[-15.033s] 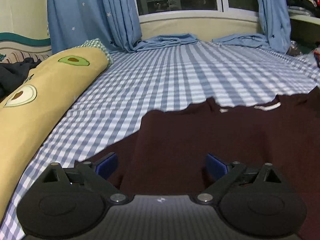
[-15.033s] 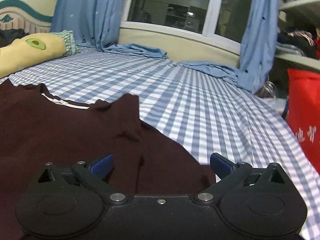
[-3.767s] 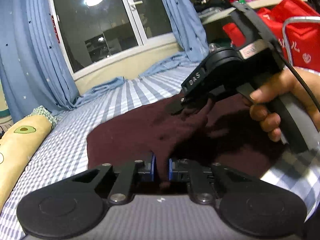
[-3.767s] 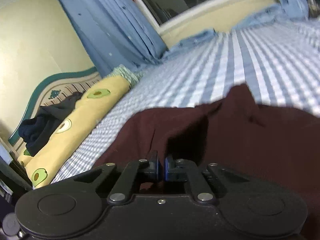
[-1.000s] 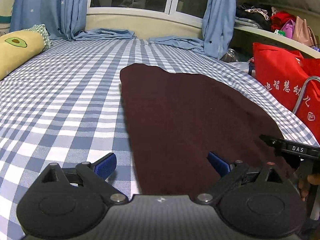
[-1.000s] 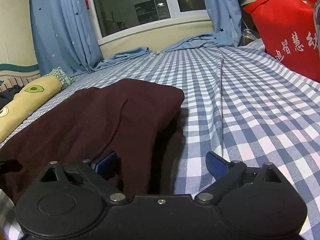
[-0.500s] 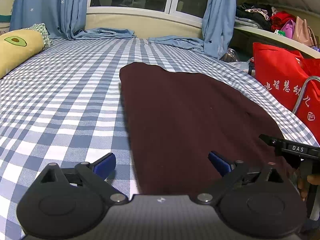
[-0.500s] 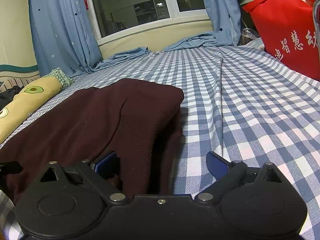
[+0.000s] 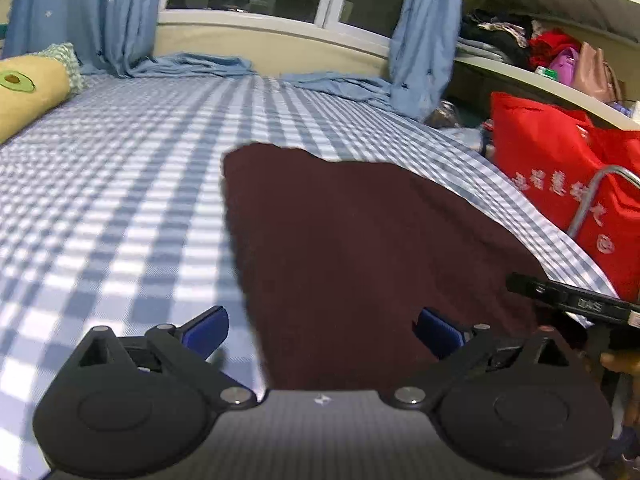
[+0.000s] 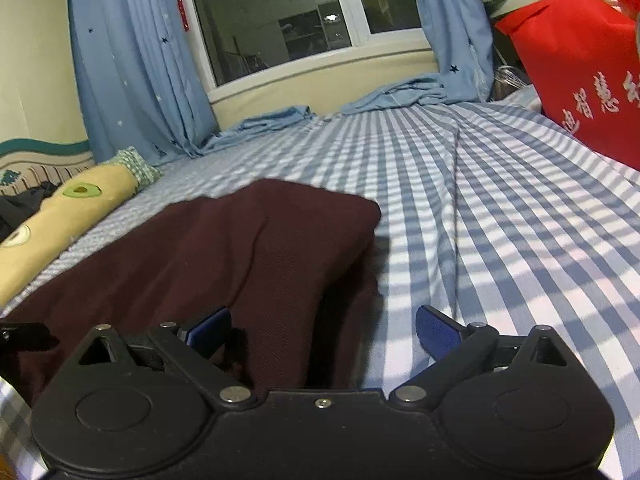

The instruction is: Fold small clothes

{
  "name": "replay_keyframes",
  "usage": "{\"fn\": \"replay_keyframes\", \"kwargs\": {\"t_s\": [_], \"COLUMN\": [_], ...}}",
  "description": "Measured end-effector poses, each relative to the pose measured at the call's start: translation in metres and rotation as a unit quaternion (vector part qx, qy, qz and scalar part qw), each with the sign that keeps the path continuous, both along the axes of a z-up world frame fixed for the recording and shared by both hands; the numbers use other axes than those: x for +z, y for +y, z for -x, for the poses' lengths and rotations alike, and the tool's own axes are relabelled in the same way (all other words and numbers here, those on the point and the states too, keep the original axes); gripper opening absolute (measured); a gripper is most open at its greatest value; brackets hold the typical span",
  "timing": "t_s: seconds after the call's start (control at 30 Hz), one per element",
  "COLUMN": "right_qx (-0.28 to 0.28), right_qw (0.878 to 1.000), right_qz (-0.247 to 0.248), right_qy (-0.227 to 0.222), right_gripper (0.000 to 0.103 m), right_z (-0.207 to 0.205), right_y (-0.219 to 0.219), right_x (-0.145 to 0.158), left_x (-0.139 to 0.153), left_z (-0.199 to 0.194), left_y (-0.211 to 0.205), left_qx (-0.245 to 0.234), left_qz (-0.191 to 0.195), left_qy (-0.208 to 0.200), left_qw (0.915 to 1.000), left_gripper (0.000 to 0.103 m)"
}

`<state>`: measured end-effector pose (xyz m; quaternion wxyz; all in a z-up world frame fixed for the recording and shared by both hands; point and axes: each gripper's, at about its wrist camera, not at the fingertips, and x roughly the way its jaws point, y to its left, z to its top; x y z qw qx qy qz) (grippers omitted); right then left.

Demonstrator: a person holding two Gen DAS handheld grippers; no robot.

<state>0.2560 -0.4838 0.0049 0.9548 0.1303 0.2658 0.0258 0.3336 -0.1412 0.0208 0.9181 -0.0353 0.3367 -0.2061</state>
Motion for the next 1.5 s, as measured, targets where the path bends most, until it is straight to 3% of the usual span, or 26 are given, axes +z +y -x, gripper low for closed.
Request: {"fn": "replay_keyframes", "kwargs": {"t_s": [0.1,0.27,0.37,0.5,0.63,0.8,0.87,0.93,1.17,1.3,1.5], "right_qx": [0.014,0.044,0.042,0.040,0.054,0.063,0.068,0.069,0.084,0.087,0.063], "right_qw": [1.000,0.997,0.995,0.993,0.995,0.993,0.994,0.996,0.994,0.991,0.989], "right_qz": [-0.010,-0.044,-0.067,-0.094,-0.073,-0.093,-0.082,-0.062,-0.009,-0.028,-0.069], "right_qy": [-0.001,0.037,0.065,0.057,0.046,0.038,0.025,0.008,-0.064,-0.095,-0.111], "right_gripper": [0.098,0.093,0.094,0.094,0.076,0.047,0.026,0.017,0.011,0.011,0.011], "right_z": [-0.011,-0.043,-0.057,-0.057,-0.050,-0.047,-0.044,-0.040,-0.031,-0.035,-0.061], "right_y": [-0.002,-0.008,-0.015,-0.021,-0.009,-0.007,-0.002,0.005,0.035,0.046,0.064], "right_x": [0.006,0.005,-0.002,-0.007,-0.005,-0.001,0.003,0.011,0.046,0.063,0.069], "left_x": [0.001,-0.012,-0.023,-0.041,-0.042,-0.038,-0.035,-0.030,-0.009,0.013,0.047], "left_z": [-0.023,-0.064,-0.081,-0.098,-0.102,-0.104,-0.102,-0.095,-0.093,-0.091,-0.109], "left_y": [0.004,0.002,0.002,0.004,-0.002,-0.011,-0.014,-0.015,-0.026,-0.029,-0.017], "left_qx": [-0.019,-0.061,-0.087,-0.107,-0.123,-0.131,-0.137,-0.140,-0.115,-0.122,-0.089], "left_qz": [-0.001,0.021,0.039,0.073,0.053,0.031,0.025,0.016,0.003,-0.013,-0.047], "left_qy": [0.001,0.053,0.081,0.130,0.123,0.123,0.116,0.102,0.081,0.046,0.006], "left_qw": [0.9998,0.9965,0.9921,0.9830,0.9833,0.9833,0.9835,0.9848,0.9901,0.9913,0.9949], "left_gripper": [0.102,0.103,0.103,0.103,0.103,0.103,0.094,0.086,0.049,0.045,0.045]}}
